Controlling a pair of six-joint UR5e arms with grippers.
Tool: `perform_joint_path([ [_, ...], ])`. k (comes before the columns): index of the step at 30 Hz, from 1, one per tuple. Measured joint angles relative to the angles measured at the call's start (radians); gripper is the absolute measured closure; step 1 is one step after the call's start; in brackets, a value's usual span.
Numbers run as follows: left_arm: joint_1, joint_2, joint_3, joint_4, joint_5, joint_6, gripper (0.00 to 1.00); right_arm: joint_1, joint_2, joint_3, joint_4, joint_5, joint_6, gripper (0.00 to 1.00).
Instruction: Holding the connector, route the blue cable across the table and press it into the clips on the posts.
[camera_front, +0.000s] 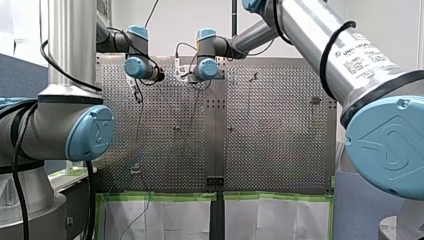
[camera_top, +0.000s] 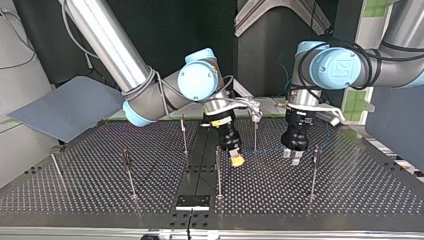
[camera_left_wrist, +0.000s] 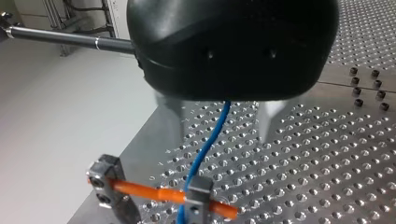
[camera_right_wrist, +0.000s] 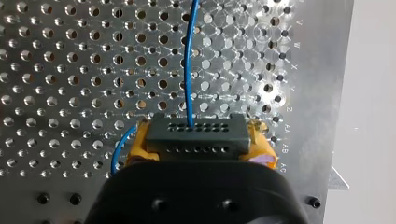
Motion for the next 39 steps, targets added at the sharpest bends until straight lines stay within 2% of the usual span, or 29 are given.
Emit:
perform_joint_path([
  [1, -0.001, 0.000, 0.000, 0.000, -0.004, 0.000, 0.71, 0.001, 0.000, 0.000, 0.000, 0.000, 0.000, 1.00],
  [2, -0.002, 0.000, 0.000, -0.001, -0.008, -0.001, 0.93, 0.001, 0.000, 0.000, 0.000, 0.000, 0.000, 1.00],
  [3, -0.002, 0.000, 0.000, -0.002, -0.011, -0.001, 0.93, 0.002, 0.000, 0.000, 0.000, 0.000, 0.000, 1.00],
  [4, -0.003, 0.000, 0.000, -0.004, -0.014, -0.001, 1.00, 0.002, 0.000, 0.000, 0.000, 0.000, 0.001, 1.00],
  [14, -0.005, 0.000, -0.007, -0.015, -0.050, -0.001, 1.00, 0.006, 0.000, 0.000, 0.003, -0.001, 0.004, 1.00],
  [20, -0.011, 0.000, -0.032, -0.032, -0.085, 0.013, 1.00, 0.012, 0.000, 0.009, 0.007, 0.001, 0.020, 1.00],
  [30, -0.031, -0.001, -0.114, 0.028, -0.105, 0.023, 1.00, 0.015, 0.001, 0.076, 0.007, 0.009, 0.027, 1.00],
  [39, -0.038, -0.034, -0.190, 0.087, -0.129, 0.016, 1.00, 0.009, 0.002, 0.149, 0.008, 0.010, 0.039, 1.00],
])
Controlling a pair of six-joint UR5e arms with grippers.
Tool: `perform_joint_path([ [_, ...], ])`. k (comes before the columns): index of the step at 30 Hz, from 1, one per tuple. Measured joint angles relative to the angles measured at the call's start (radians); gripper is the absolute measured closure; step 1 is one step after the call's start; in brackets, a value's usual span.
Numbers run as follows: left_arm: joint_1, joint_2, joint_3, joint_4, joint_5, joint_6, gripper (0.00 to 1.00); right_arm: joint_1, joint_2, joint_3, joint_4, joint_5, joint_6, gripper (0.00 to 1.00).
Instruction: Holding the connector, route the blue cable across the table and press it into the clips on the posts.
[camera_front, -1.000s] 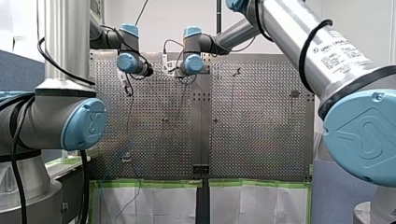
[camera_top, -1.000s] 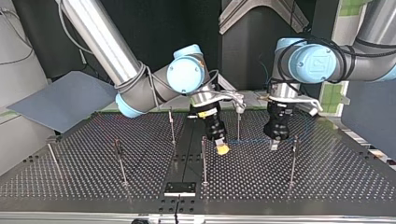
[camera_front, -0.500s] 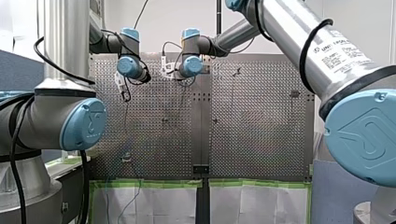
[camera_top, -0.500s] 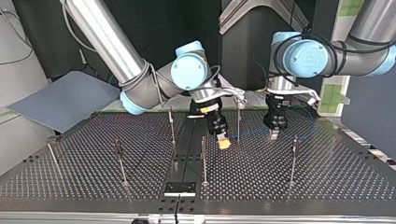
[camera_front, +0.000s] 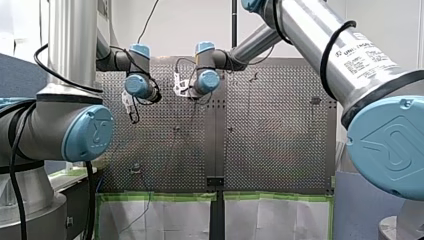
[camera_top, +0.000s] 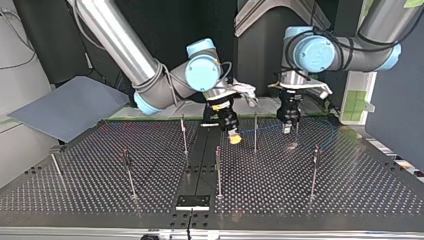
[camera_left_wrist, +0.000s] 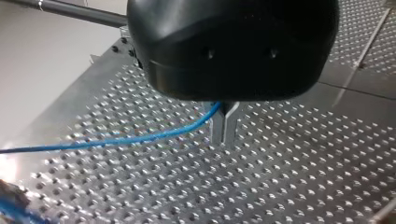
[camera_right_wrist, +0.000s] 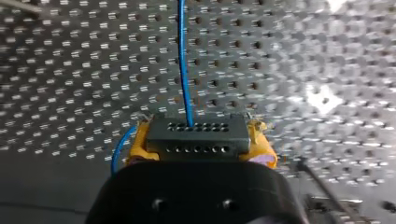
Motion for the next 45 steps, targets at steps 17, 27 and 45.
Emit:
perform_joint_path([
  [17, -0.011, -0.082, -0.109, 0.037, -0.017, -0.008, 1.00, -0.006, 0.001, 0.132, -0.004, 0.016, -0.001, 1.00],
  [27, -0.016, -0.123, -0.112, 0.072, 0.019, -0.016, 1.00, -0.007, 0.001, 0.167, -0.009, 0.016, 0.000, 1.00],
  [45, -0.013, -0.208, -0.109, 0.141, 0.069, -0.039, 1.00, -0.007, 0.044, 0.174, -0.016, 0.001, 0.014, 1.00],
])
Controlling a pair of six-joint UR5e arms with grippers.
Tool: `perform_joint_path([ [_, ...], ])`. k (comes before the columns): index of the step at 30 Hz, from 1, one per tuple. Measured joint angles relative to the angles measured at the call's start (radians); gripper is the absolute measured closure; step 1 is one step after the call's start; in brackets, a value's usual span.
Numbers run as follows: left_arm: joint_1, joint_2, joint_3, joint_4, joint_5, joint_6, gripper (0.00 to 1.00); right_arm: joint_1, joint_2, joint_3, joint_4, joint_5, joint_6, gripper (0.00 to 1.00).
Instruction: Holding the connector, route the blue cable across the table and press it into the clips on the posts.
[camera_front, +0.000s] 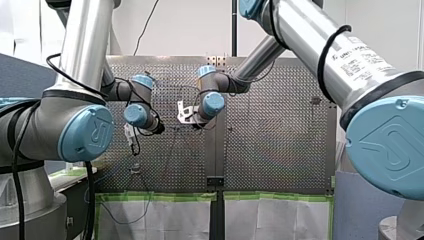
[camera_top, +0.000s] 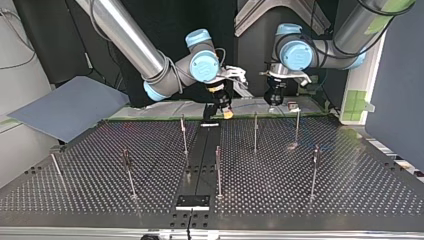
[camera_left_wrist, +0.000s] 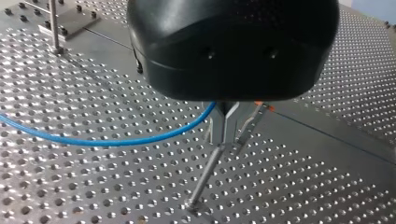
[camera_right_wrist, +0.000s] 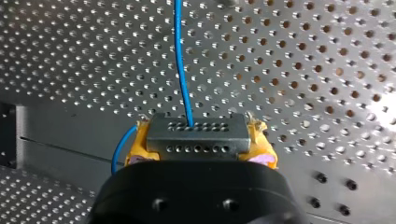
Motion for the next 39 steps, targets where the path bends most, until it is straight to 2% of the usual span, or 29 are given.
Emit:
perform_joint_path([
  [6, 0.001, -0.050, 0.019, 0.015, 0.002, 0.000, 1.00, 0.000, 0.006, 0.000, -0.031, -0.022, 0.032, 1.00],
  [14, 0.007, -0.068, 0.052, 0.018, 0.002, -0.009, 1.00, -0.018, 0.013, 0.000, -0.045, -0.055, 0.039, 1.00],
  [17, 0.009, -0.070, 0.058, 0.019, 0.001, -0.010, 1.00, -0.027, 0.015, 0.000, -0.064, -0.066, 0.041, 1.00],
  [22, 0.011, -0.075, 0.064, 0.026, 0.001, -0.011, 1.00, -0.044, 0.016, 0.000, -0.100, -0.086, 0.055, 1.00],
  [27, 0.008, -0.106, 0.091, 0.028, 0.002, -0.011, 1.00, -0.059, 0.021, 0.000, -0.115, -0.107, 0.067, 1.00],
  [33, 0.015, -0.154, 0.126, 0.039, 0.002, -0.017, 1.00, -0.072, 0.050, 0.000, -0.117, -0.114, 0.066, 1.00],
  [39, 0.022, -0.190, 0.160, 0.042, 0.011, -0.025, 1.00, -0.091, 0.059, -0.005, -0.117, -0.116, 0.067, 1.00],
])
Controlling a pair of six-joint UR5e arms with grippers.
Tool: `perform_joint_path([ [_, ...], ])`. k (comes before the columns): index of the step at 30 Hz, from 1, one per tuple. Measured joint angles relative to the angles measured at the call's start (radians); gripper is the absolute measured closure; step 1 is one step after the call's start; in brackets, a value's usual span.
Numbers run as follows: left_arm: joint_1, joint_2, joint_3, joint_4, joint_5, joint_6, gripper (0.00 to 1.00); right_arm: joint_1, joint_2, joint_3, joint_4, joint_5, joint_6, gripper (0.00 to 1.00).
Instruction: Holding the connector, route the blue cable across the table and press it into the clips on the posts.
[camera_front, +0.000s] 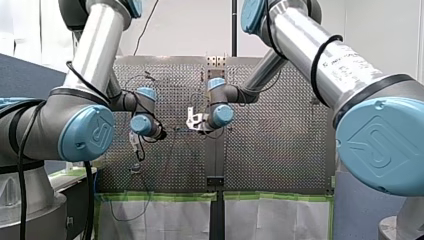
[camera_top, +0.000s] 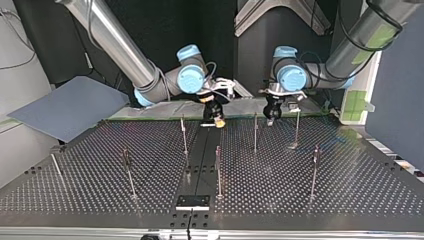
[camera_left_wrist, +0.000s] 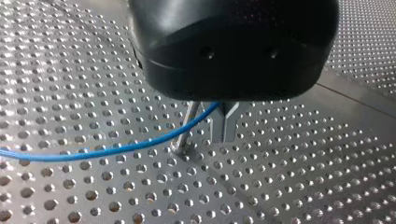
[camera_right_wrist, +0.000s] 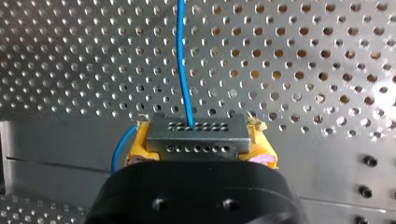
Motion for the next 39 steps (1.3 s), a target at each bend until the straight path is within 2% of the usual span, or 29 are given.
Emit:
perform_joint_path([
  [11, 0.024, -0.011, 0.080, -0.009, 0.011, -0.031, 1.00, -0.050, 0.001, -0.015, 0.000, -0.001, 0.002, 1.00],
  [16, 0.032, -0.011, 0.086, -0.013, 0.017, -0.033, 1.00, -0.060, 0.001, -0.017, 0.000, -0.001, 0.002, 1.00],
  [17, 0.032, -0.011, 0.087, -0.013, 0.017, -0.033, 0.47, -0.062, 0.001, -0.017, 0.000, -0.001, 0.003, 1.00],
  [18, 0.033, -0.011, 0.087, -0.014, 0.017, -0.034, 0.47, -0.064, 0.001, -0.017, 0.000, -0.001, 0.002, 1.00],
  [20, 0.035, -0.010, 0.087, -0.019, 0.017, -0.037, 0.20, -0.071, 0.001, -0.017, 0.001, -0.001, 0.002, 1.00],
  [21, 0.034, -0.010, 0.087, -0.023, 0.015, -0.036, 0.20, -0.074, 0.001, -0.017, 0.002, -0.002, 0.003, 1.00],
  [22, 0.033, -0.010, 0.087, -0.029, 0.012, -0.033, 0.00, -0.075, 0.001, -0.017, 0.003, -0.002, 0.003, 1.00],
  [31, 0.024, -0.009, 0.087, -0.064, 0.001, -0.005, 0.00, -0.077, 0.000, -0.017, 0.014, -0.002, 0.002, 1.00],
  [39, 0.009, 0.013, 0.086, -0.124, -0.010, 0.042, 0.00, -0.072, 0.000, -0.017, 0.032, -0.002, 0.000, 1.00],
])
